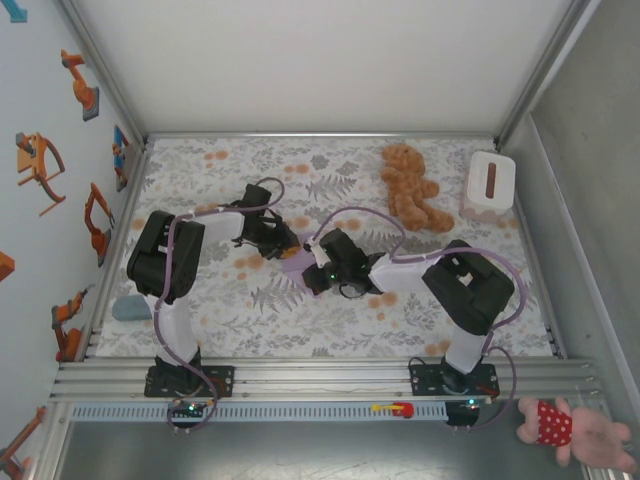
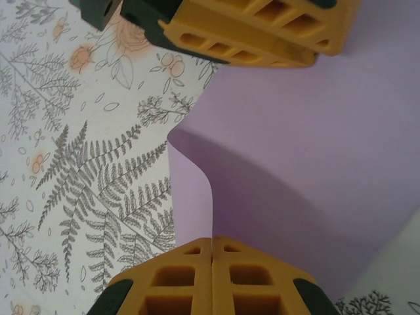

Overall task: Fold a paper plane with a square sheet of paper (pick it up from the middle)
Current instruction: Third fold the triangle at the center of the table.

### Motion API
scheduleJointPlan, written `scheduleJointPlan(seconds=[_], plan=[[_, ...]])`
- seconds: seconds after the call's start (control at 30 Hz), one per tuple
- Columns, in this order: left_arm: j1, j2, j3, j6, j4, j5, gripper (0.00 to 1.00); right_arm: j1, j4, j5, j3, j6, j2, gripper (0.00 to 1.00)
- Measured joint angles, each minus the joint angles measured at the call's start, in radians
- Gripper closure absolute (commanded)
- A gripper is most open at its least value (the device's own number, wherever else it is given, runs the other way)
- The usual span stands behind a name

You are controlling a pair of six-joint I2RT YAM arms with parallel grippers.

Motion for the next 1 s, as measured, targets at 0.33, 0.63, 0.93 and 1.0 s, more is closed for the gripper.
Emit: scheduleJointPlan(seconds=[0.33, 0.63, 0.93, 1.0], plan=[[0.0, 0.006, 0.008, 0.014, -0.011, 0.003, 0.83, 0.0, -0.058, 0.093, 0.024, 0.014, 0.0, 1.0], [0.0, 0.008, 0.011, 0.015, -0.015, 0.003, 0.83, 0.0, -0.085, 0.124, 0.028, 0.014, 0.0, 1.0], [-0.001, 0.011, 0.036, 0.026, -0.051, 0.003, 0.82, 0.0, -0.099, 0.141, 0.029, 0.021, 0.002, 1.0], [-0.001, 0.011, 0.053, 0.033, -0.068, 0.003, 0.82, 0.0, -0.099, 0.141, 0.029, 0.022, 0.005, 1.0]])
